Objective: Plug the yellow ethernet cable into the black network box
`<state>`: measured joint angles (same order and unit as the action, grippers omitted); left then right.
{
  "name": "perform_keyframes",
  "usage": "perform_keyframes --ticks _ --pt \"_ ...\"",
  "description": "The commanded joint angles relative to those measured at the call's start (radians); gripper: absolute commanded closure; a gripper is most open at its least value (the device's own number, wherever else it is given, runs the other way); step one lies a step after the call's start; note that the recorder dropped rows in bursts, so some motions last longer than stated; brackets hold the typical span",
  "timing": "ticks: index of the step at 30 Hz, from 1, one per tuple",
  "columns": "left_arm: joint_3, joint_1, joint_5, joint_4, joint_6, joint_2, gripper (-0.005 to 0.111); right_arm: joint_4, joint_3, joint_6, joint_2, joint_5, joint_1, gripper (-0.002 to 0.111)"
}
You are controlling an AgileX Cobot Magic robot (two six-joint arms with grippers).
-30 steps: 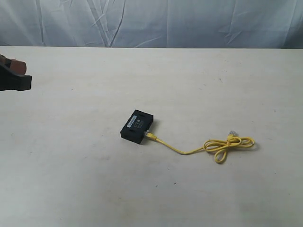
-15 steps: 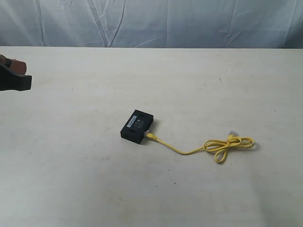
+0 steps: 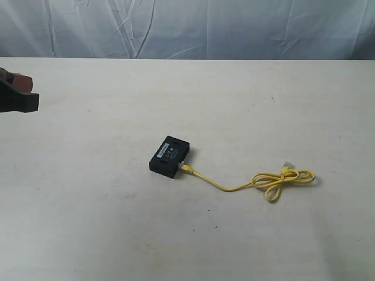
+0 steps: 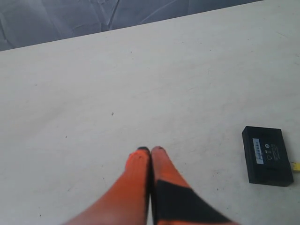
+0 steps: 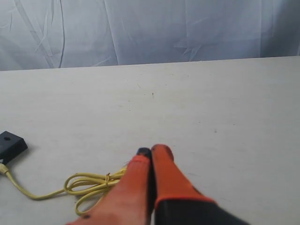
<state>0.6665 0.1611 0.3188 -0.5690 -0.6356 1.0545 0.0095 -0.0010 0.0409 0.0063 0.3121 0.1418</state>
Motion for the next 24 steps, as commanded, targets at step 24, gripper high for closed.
perform_keyframes --ticks 24 --pt "-0.004 0.0 -0.008 0.006 0.005 -0.009 0.107 -0.001 0.001 -0.026 -0.006 -0.004 0.038 0.108"
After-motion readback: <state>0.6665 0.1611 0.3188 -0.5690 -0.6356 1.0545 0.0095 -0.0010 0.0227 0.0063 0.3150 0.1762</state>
